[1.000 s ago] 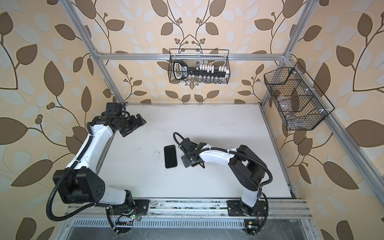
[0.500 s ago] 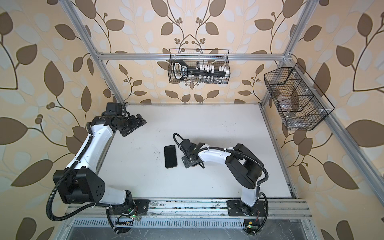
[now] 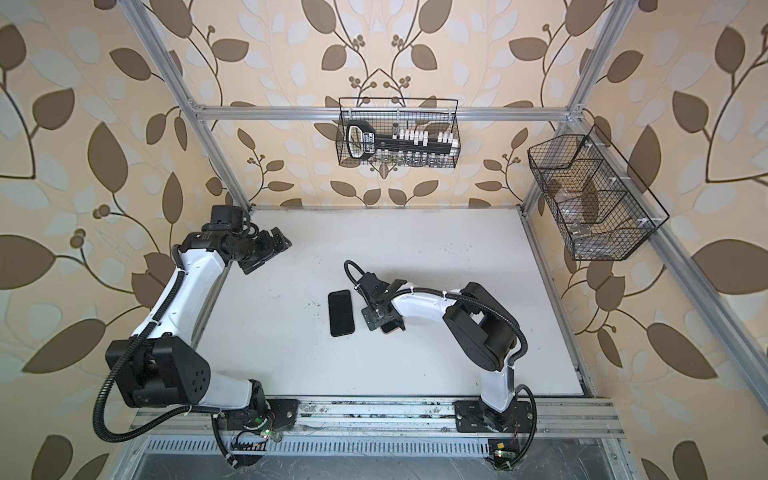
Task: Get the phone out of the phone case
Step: 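Close the right gripper on the pink-cased phone's long edges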
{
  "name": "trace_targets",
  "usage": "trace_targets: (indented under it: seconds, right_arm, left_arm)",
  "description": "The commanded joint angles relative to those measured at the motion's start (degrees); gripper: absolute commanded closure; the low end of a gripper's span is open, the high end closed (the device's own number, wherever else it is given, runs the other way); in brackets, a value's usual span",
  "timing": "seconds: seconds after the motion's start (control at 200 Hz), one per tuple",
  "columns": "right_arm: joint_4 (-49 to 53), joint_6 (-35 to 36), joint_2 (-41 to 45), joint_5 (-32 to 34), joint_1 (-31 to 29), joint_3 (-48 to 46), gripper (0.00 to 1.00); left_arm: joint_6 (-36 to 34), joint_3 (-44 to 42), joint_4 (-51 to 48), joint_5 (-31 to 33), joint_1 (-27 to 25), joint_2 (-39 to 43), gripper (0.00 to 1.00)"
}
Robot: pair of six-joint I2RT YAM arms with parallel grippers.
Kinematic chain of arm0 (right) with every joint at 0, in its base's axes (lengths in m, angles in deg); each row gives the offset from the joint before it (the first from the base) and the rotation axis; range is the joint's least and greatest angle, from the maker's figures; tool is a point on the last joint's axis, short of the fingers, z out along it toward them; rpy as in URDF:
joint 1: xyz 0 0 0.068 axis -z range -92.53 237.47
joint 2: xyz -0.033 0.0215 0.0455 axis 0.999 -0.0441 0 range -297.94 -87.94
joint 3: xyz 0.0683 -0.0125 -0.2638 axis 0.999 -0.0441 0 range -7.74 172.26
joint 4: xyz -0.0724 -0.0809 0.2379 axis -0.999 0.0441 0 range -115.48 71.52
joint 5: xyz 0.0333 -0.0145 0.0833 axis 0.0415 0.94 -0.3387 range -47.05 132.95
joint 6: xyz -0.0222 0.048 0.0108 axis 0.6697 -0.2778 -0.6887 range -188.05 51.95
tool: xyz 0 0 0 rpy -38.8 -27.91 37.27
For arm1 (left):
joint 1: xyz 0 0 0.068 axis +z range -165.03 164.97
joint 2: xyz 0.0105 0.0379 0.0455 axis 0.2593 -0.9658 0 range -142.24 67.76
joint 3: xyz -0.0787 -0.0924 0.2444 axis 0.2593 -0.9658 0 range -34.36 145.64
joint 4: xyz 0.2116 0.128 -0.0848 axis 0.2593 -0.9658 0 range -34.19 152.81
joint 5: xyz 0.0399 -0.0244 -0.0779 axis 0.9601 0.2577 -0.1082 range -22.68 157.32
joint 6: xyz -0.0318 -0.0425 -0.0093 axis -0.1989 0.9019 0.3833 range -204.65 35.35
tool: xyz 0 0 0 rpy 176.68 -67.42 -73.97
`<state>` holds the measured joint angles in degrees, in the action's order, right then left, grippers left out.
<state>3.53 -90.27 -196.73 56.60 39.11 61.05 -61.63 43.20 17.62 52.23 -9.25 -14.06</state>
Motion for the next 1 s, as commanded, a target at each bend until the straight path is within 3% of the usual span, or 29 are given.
trace_targets:
  seconds: [0.0, 0.995]
  right_arm:
    - [2.6, 0.3, -1.5, 0.3, 0.1, 1.3, 0.07]
    - [2.3, -0.4, -0.2, -5.9, 0.9, -0.9, 0.04]
  left_arm:
    - [0.7, -0.5, 0.6, -1.7, 0.8, 0.9, 0.01]
    - [1.1, -0.6, 0.9, -2.1, 1.2, 0.9, 0.01]
